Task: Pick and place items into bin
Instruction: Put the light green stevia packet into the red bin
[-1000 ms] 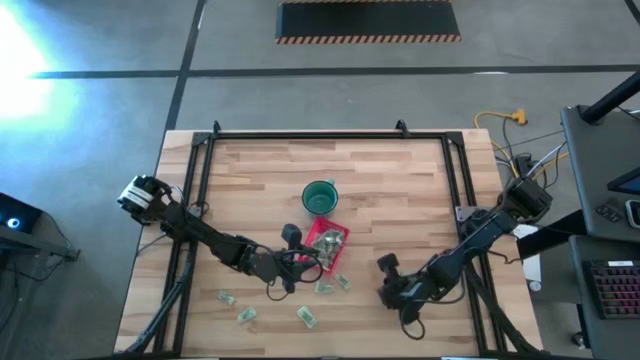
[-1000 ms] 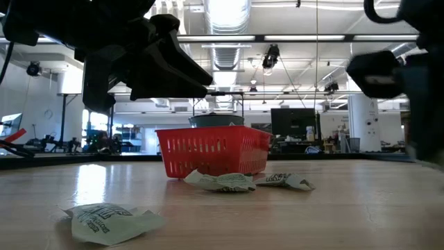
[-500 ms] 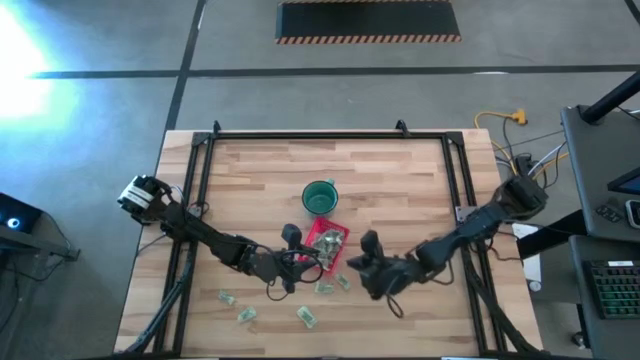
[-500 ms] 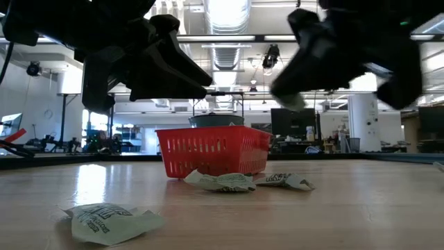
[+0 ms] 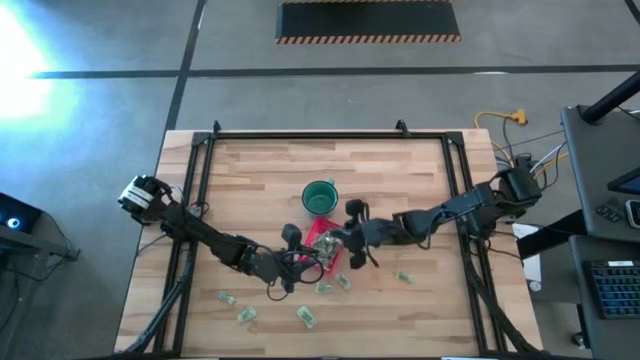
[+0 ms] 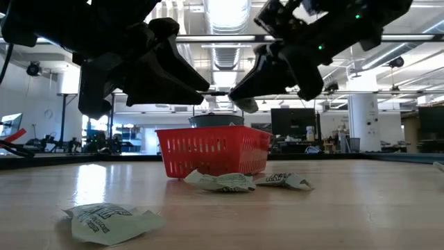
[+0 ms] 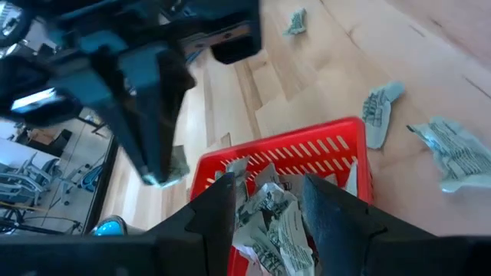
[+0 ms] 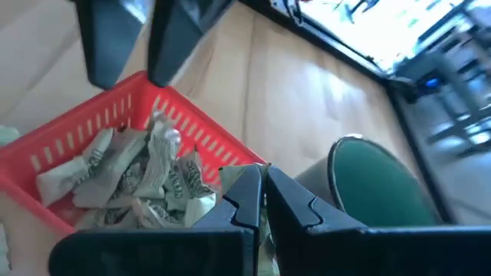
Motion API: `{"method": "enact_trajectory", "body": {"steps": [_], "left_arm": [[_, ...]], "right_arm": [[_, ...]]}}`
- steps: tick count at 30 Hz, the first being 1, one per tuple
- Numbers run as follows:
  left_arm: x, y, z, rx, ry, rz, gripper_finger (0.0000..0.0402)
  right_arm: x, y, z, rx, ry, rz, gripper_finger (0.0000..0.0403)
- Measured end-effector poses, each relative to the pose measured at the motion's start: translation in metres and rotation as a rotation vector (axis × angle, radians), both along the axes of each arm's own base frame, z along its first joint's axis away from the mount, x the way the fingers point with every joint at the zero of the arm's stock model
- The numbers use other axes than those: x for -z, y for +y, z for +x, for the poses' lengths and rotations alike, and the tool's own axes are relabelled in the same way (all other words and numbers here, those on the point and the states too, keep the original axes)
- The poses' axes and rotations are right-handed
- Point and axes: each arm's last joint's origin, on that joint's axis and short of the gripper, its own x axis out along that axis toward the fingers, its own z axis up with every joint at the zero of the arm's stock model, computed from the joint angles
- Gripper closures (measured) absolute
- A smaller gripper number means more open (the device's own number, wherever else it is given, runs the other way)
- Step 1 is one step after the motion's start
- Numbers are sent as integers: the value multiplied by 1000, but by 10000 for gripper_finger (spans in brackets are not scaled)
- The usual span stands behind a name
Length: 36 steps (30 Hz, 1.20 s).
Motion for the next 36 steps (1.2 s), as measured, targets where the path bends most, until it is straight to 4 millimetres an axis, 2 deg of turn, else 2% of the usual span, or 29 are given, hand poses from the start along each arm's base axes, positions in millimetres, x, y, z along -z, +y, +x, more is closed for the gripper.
{"method": "enact_trajectory", "body": {"steps": [6,14,19,27,33,36], "left_arm": [[1,-2,-2,7,14,7,265],[1,-5,-3,19,12,6,265],[1,-7,-3,24,14,7,265],[2,-11,-6,38,28,15,265],[2,-24,-12,80,45,18,265],[2,-30,-15,91,39,-44,265]], "right_arm": [[1,-18,3,55,-7,75,394],[11,-16,10,-51,-7,136,390],[16,-16,10,-61,16,111,354],[9,-17,8,-58,-1,106,281],[1,-14,-1,-67,52,103,262],[-2,-10,-6,-79,81,105,263]]}}
